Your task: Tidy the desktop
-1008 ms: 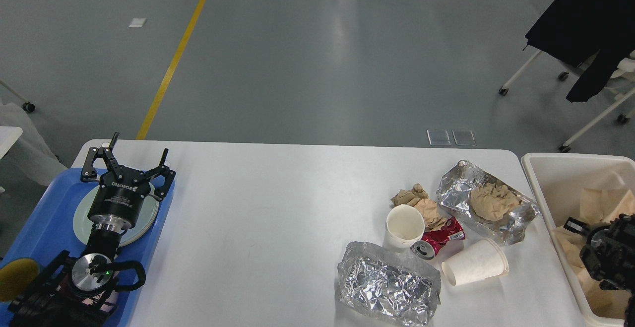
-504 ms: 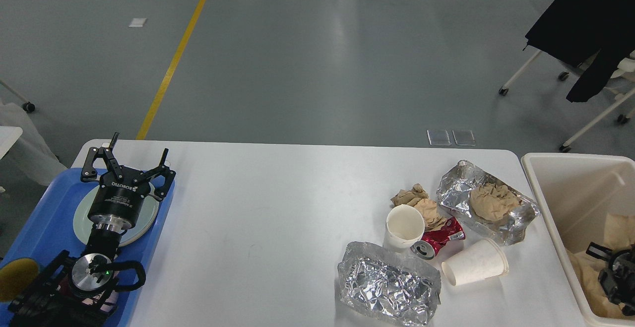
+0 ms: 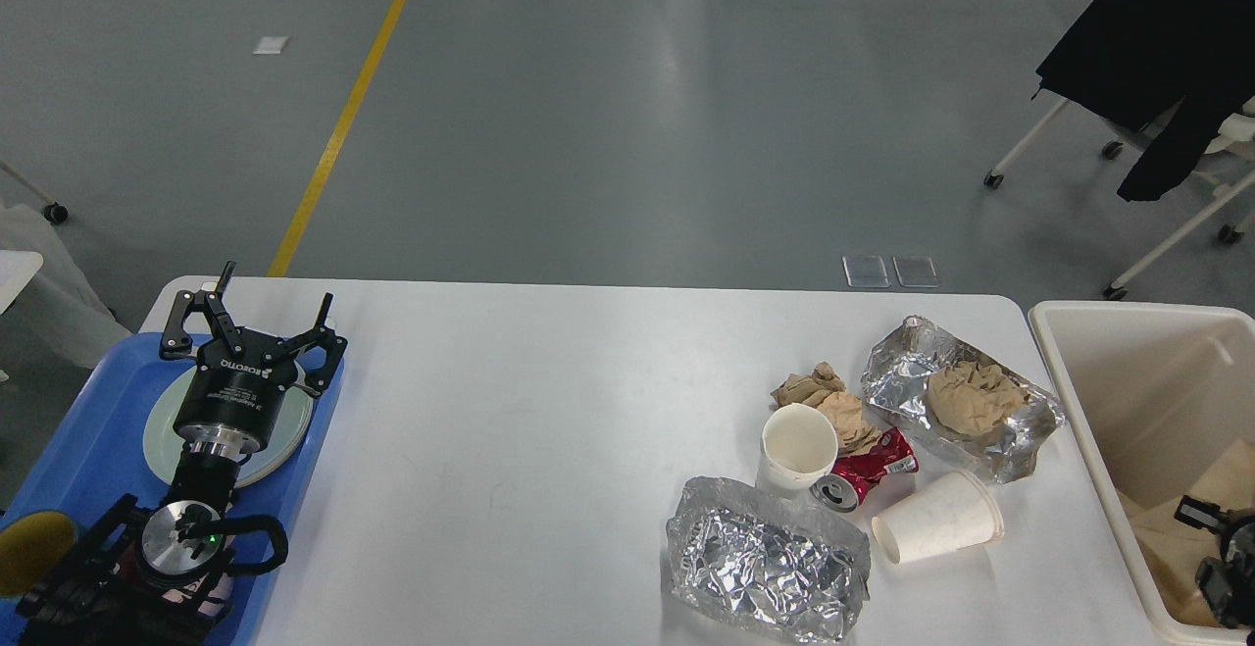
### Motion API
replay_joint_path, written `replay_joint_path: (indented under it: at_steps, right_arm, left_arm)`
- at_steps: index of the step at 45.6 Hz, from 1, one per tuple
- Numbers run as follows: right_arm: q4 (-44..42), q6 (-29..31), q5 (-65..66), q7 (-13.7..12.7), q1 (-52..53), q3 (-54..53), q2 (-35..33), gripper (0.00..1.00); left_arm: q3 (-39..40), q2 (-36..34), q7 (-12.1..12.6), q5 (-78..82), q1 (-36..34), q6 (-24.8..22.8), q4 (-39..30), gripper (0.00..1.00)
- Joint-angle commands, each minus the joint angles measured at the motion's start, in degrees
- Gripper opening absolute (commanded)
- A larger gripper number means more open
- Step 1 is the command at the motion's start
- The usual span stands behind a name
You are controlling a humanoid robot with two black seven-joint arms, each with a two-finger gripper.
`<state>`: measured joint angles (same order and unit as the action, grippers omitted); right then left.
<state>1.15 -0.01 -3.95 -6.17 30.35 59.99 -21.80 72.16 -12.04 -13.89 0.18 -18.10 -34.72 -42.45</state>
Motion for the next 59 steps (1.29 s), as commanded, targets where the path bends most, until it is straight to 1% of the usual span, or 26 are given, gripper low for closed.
replay_joint_path:
  at_steps: [1, 6, 13, 16, 22, 27, 31, 36, 40, 42, 45, 50, 52, 55, 59]
  right_arm:
    - [0.70, -0.08, 0.17, -0.16, 0.67, -0.05, -0.08, 1.00]
    - [0.96, -0.08, 1.57, -0.42, 1.29, -0.23, -0.96, 1.00]
    - [3.07, 2.29, 2.63, -2.00, 4.27, -0.40, -2.72, 1.00]
    - [4.91, 3.96, 2.71, -2.71, 6.38, -0.40, -3.86, 1.00]
    - [11.23, 8.88, 2.89, -5.17, 13.32, -0.40, -6.49, 1.00]
    - [20.80, 11.17, 6.13, -7.10, 22.89, 0.21, -8.78, 1.00]
    - [32.31, 11.79, 10.88, -9.30, 32.38, 0.83, -11.06, 1.00]
    - [46.99, 11.96, 14.05, -13.34, 45.30, 3.28, -13.09, 1.00]
    - [55.88, 13.10, 14.14, -16.94, 54.62, 8.73, -11.86, 1.00]
    - [59.04, 14.77, 14.14, -17.74, 59.01, 10.66, -10.29, 1.00]
    - [62.13, 19.24, 14.14, -17.91, 64.82, 13.21, -7.21, 1.00]
    - [65.73, 30.92, 13.70, -18.09, 73.08, 14.54, -3.34, 1.00]
    - [67.93, 34.45, 13.26, -18.09, 76.25, 14.45, -1.93, 1.00]
    - [71.70, 36.48, 13.26, -18.00, 80.47, 14.28, 0.35, 1.00]
    - [77.76, 36.66, 13.17, -18.00, 85.74, 14.19, 1.94, 1.00]
  left_arm:
    - [0.00, 0.00, 0.00, 0.00, 0.00, 0.00, 0.00, 0.97]
    - [0.00, 0.00, 0.00, 0.00, 0.00, 0.00, 0.00, 0.97]
    - [0.00, 0.00, 0.00, 0.00, 0.00, 0.00, 0.00, 0.97]
    - [0.00, 0.00, 0.00, 0.00, 0.00, 0.00, 0.00, 0.97]
    - [0.00, 0.00, 0.00, 0.00, 0.00, 0.00, 0.00, 0.97]
    - [0.00, 0.00, 0.00, 0.00, 0.00, 0.00, 0.00, 0.97]
    - [0.00, 0.00, 0.00, 0.00, 0.00, 0.00, 0.00, 0.97]
    - [0.00, 0.00, 0.00, 0.00, 0.00, 0.00, 0.00, 0.97]
    - [0.00, 0.00, 0.00, 0.00, 0.00, 0.00, 0.00, 0.97]
    - [0.00, 0.00, 0.00, 0.00, 0.00, 0.00, 0.00, 0.97]
    - [0.00, 0.00, 0.00, 0.00, 0.00, 0.00, 0.00, 0.97]
    - [0.00, 0.00, 0.00, 0.00, 0.00, 0.00, 0.00, 0.97]
    - [0.00, 0.00, 0.00, 0.00, 0.00, 0.00, 0.00, 0.97]
    - [0.00, 0.00, 0.00, 0.00, 0.00, 0.00, 0.00, 0.97]
    - [0.00, 0.00, 0.00, 0.00, 0.00, 0.00, 0.00, 0.97]
